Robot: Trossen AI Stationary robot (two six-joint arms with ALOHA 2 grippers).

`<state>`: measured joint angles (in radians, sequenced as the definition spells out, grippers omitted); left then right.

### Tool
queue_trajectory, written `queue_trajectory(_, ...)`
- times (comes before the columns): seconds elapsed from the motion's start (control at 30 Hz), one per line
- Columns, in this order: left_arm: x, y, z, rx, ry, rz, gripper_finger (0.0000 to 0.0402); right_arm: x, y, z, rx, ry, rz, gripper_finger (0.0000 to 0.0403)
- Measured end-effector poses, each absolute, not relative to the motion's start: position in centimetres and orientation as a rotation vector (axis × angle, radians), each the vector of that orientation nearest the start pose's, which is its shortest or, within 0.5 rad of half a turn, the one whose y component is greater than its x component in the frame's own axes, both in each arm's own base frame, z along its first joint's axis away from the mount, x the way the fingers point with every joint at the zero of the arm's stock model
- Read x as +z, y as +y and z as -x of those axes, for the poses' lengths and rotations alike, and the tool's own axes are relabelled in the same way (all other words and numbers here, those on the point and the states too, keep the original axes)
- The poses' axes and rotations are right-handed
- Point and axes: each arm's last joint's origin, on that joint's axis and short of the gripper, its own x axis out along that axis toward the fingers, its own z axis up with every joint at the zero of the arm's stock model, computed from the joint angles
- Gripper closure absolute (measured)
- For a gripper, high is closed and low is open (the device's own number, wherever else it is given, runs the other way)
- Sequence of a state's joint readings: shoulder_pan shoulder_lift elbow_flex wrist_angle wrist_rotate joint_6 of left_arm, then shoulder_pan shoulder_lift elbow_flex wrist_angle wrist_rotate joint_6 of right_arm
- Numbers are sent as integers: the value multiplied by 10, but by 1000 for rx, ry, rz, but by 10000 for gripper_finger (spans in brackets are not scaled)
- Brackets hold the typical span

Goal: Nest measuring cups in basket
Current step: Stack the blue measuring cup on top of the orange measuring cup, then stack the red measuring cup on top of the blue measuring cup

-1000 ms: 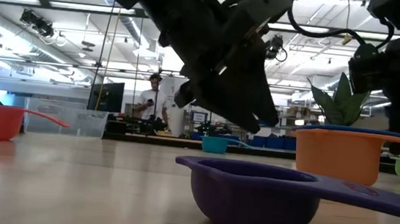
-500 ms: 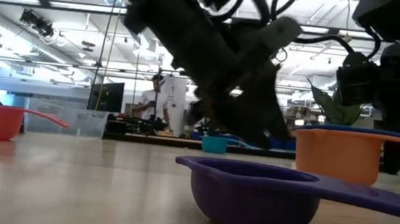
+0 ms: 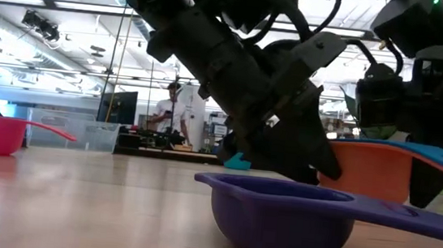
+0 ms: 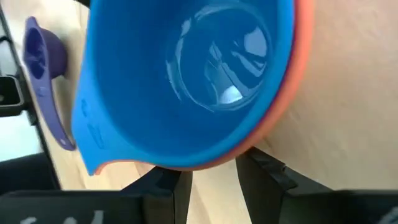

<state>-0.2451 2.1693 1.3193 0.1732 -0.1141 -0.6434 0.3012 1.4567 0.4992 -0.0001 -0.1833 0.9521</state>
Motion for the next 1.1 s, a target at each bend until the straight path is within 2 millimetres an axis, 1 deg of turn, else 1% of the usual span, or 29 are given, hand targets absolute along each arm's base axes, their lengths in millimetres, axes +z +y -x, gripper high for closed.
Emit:
queue_trajectory(0.2,115,-106,-436,87,726,493,246,129,72,-223,-3,1074,-761,274)
queue_trajectory(0.27,116,-106,-434,79,752,480,246,134,70,-219,13,1086,-752,274)
queue_trajectory(0.4,127,-105,-427,83,803,447,246,148,68,-211,59,1076,-731,274)
queue_trajectory(0.47,134,-104,-418,98,874,413,246,156,67,-208,74,1051,-732,275)
queue_trajectory(0.5,139,-105,-418,95,867,410,246,160,66,-205,82,1039,-729,275)
queue_trajectory(0.57,151,-102,-409,121,914,391,246,169,65,-202,108,1005,-729,275)
queue_trajectory(0.67,177,-100,-398,127,927,385,246,187,64,-197,145,957,-705,275)
queue_trajectory(0.73,193,-98,-384,147,973,380,246,201,63,-196,181,898,-682,275)
queue_trajectory(0.77,204,-97,-380,152,961,399,246,208,62,-193,196,879,-666,275)
queue_trajectory(0.87,230,-91,-356,212,1022,429,246,231,62,-194,246,774,-617,275)
queue_trajectory(0.93,243,-88,-342,262,1047,468,246,245,61,-191,262,719,-584,275)
queue_trajectory(1.0,251,-85,-324,344,1110,492,246,262,60,-191,275,635,-565,275)
queue_trajectory(1.03,257,-83,-320,375,1099,517,246,266,59,-188,273,631,-551,275)
queue_trajectory(1.1,264,-84,-304,446,1144,524,246,279,59,-189,282,569,-530,275)
